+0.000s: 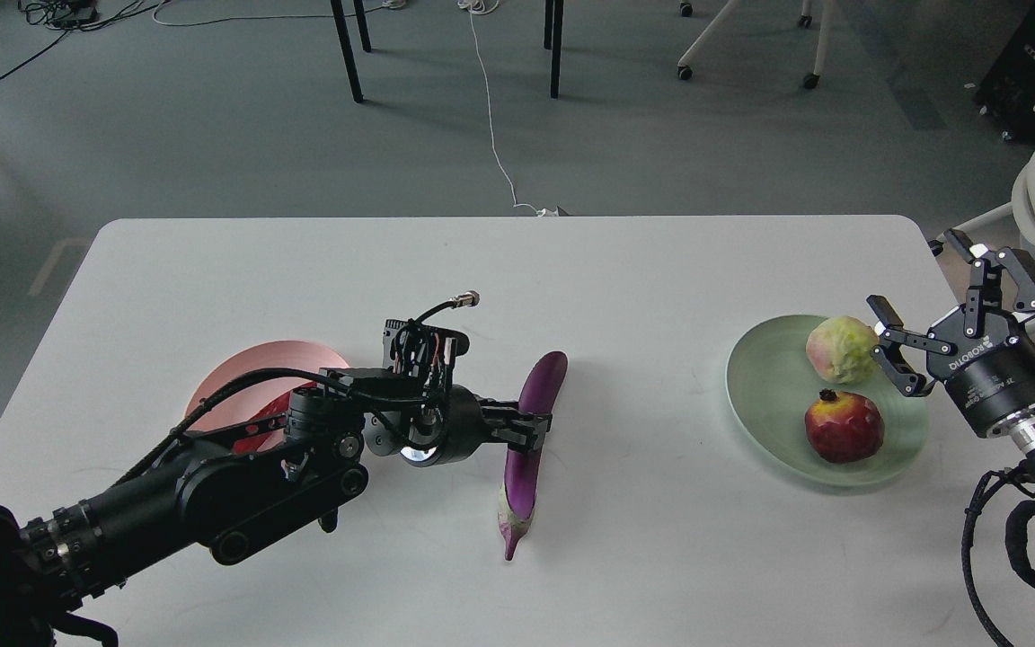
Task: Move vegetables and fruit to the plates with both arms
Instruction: 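Lift the eggplant and lower it onto the pink plate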
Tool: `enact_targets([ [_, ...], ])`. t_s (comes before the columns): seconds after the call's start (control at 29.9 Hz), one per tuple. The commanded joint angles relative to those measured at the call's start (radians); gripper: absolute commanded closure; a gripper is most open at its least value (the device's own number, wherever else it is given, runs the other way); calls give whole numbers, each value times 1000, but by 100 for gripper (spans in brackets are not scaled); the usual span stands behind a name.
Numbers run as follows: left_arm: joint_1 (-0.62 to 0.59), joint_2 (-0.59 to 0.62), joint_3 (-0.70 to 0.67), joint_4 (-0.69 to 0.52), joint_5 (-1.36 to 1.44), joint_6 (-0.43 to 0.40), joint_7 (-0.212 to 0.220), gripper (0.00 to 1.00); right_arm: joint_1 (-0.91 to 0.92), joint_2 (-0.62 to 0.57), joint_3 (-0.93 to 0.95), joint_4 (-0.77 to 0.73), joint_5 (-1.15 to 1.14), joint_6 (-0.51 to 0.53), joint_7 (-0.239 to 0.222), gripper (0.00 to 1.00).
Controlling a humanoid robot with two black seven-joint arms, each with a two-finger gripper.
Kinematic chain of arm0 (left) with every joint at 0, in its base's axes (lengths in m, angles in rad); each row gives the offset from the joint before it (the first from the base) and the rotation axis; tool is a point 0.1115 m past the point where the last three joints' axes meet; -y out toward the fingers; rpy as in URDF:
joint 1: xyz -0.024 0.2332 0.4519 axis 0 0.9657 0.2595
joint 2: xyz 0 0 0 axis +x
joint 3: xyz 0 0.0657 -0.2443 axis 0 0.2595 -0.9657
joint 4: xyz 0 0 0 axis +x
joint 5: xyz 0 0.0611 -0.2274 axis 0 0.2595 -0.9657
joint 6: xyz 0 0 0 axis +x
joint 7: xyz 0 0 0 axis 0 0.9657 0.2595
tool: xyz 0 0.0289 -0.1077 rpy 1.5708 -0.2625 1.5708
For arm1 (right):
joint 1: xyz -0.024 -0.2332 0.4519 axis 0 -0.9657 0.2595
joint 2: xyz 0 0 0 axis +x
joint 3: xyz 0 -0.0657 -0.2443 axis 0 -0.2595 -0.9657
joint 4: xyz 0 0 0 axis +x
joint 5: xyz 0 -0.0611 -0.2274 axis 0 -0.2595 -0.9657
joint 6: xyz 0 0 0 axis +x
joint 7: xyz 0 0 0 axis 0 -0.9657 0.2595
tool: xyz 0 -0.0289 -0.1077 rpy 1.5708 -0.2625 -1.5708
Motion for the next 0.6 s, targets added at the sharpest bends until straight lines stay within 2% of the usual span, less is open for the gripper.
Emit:
enact_targets([
  [0.0,-4,-7,-5,-13,-8,0,9,77,1,0,0,0,0,0,0,2],
  [0.2,-56,31,-45,-88,-51,-12,16,77,1,0,0,0,0,0,0,2],
  [0.33,-140,152,-43,-200,-90,-46,-7,77,-1,0,0,0,0,0,0,2],
  [0.43,-157,270,-43,-260,-88,-46,-80,77,-1,0,0,0,0,-1,0,2],
  [0.57,-157,420,-31,-277,-80,-46,-167,77,1,0,0,0,0,0,0,2],
])
